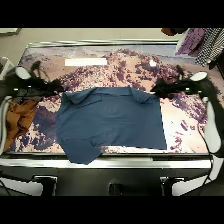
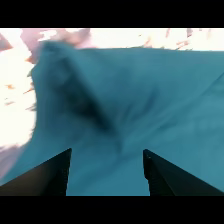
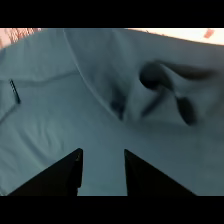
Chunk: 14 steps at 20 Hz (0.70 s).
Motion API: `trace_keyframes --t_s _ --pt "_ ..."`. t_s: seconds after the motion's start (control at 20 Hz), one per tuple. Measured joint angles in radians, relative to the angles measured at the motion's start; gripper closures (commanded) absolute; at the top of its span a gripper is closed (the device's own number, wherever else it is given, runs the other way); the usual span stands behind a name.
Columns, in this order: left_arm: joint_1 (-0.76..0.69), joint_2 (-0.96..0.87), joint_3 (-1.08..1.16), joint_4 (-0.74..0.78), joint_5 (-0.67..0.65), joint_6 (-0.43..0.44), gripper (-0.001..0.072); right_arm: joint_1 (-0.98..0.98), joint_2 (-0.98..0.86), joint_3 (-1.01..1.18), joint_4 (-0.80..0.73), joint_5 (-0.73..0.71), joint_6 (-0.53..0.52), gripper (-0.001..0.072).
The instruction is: Fold the clothes and pants, and hang the long-sleeved shirts on hangers.
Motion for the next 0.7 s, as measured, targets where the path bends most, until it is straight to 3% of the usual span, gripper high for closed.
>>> trace_keyframes --t_s 0.05,0.1,0.25,0.35,0.55,0.7 --pt "0.024 0.028 0.002 0.0 -0.048 0.024 0.0191 -0.034 0.028 -0.011 -0.017 0.051 -0.023 0.0488" --pt "0.048 0.061 -0.004 -0.001 -0.103 0.047 0.0191 -0.075 0.067 -0.039 -0.031 0.098 -0.047 0.0516" --pt "0.116 0.183 -0.076 -0.002 -0.196 0.076 0.0192 -0.195 0.212 -0.227 -0.062 0.159 -0.109 0.0501" --pt "0.153 0.279 -0.166 -0.005 -0.218 0.086 0.0191 -0.266 0.324 -0.419 -0.081 0.166 -0.135 0.0368" --pt "0.19 0.438 -0.358 -0.005 -0.221 0.097 0.0192 -0.338 0.486 -0.758 -0.163 0.129 -0.161 0.0367" --pt "0.199 0.497 -0.452 -0.003 -0.219 0.098 0.0192 -0.354 0.529 -0.88 -0.201 0.103 -0.169 0.0367"
